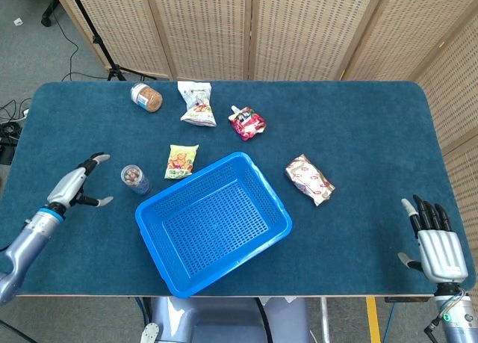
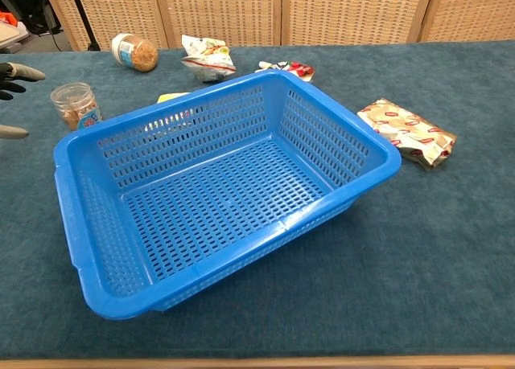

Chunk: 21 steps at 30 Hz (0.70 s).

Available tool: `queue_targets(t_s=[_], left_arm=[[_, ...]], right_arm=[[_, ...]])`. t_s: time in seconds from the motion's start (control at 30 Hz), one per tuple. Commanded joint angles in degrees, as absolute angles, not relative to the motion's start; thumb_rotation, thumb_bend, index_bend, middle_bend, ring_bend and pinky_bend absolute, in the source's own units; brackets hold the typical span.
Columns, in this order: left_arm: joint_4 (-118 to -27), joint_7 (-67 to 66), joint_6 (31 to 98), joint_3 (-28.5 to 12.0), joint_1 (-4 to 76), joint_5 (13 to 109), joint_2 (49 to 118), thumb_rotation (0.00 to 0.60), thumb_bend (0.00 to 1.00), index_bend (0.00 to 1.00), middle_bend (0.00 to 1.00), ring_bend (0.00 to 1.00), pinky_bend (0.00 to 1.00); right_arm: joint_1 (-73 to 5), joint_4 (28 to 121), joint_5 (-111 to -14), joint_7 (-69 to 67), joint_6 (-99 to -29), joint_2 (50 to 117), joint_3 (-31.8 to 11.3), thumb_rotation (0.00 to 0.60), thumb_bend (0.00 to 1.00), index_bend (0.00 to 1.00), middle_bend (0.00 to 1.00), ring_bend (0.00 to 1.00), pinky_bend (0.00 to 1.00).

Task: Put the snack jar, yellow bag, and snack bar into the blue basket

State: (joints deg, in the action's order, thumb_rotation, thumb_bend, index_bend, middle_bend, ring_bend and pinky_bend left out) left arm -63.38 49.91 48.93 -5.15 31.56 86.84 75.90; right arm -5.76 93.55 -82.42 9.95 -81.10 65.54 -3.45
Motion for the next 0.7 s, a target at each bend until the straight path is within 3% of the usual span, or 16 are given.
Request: queue_targets(t_s=[0.03, 0.7], left_arm=[[-62.9, 49.86, 49.15, -4.84, 32.29, 87.2, 76.53, 0.6, 0.2, 0.0, 0.0, 0.0, 0.0], [-61.6, 45.44, 50.51, -5.92, 33.84, 82.61, 82.53, 0.6, 0.22, 0.02, 0.0, 0.0, 0.0]], right_arm=[[-5.75, 93.69, -82.68, 9.9, -81.19, 65.46, -3.35, 0.6, 0.09, 0.0, 0.0, 0.0, 0.0], [-5.57, 95.25, -83.09, 10.12, -81.18, 64.68, -2.9, 0.6, 0.09, 0.0, 0.0, 0.0, 0.0]])
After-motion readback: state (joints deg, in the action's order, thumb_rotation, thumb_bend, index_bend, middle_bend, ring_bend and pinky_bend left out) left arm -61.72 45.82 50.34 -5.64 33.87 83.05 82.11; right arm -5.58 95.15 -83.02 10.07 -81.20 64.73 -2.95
